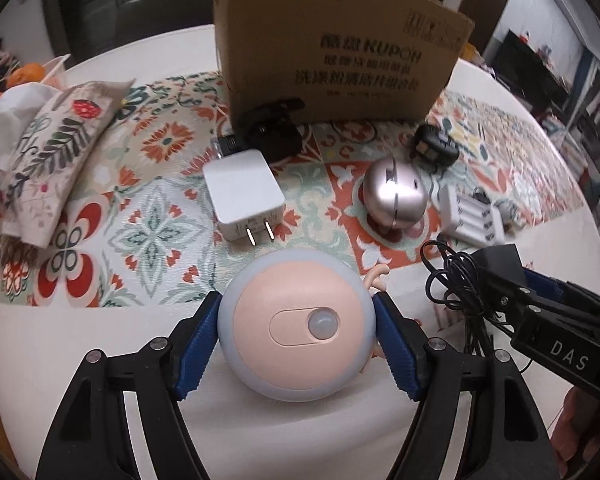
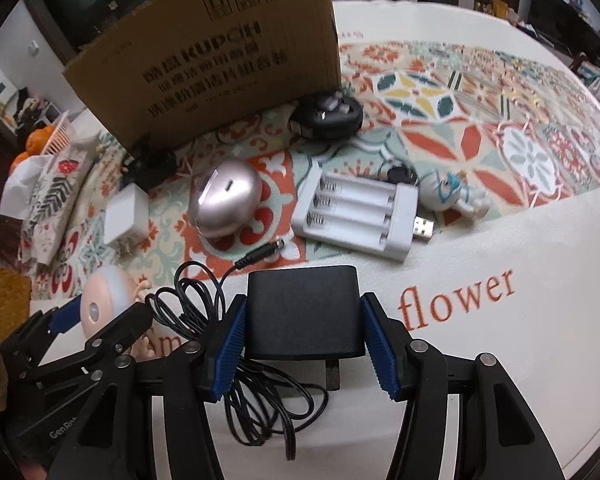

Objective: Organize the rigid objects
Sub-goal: 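Carry the pink lamp in the left tool while the right tool carries the adapter over the box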

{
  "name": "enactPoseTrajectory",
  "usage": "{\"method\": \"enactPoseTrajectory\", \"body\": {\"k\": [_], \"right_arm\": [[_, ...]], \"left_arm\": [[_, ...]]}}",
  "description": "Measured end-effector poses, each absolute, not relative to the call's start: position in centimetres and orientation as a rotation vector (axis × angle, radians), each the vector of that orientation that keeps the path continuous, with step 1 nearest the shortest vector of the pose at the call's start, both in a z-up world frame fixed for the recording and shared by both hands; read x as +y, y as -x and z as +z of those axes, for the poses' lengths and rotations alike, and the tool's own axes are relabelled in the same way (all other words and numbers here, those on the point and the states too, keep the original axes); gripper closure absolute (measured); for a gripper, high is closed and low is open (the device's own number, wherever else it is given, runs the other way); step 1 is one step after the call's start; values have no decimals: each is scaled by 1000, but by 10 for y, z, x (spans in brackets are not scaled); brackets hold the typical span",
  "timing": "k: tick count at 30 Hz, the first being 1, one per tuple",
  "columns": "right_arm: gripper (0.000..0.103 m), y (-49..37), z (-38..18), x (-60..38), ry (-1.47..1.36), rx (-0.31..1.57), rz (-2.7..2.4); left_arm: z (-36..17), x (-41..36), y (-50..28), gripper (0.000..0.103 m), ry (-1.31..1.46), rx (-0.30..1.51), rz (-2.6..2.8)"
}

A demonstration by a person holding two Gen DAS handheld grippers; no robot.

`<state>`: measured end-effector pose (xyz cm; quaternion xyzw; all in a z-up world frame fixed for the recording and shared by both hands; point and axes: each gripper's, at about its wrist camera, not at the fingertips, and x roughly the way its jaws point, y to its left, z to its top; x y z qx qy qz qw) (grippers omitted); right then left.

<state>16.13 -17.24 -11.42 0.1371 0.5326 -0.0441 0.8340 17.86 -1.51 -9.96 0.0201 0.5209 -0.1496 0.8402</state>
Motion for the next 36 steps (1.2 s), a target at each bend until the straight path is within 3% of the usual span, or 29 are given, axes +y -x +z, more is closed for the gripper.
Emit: {"method": "enactPoseTrajectory", "body": {"k": [36], "right_arm": [[46, -171, 10, -194, -248, 678, -16]], "left_arm": [[34, -29, -194, 29, -6, 714, -250]]}}
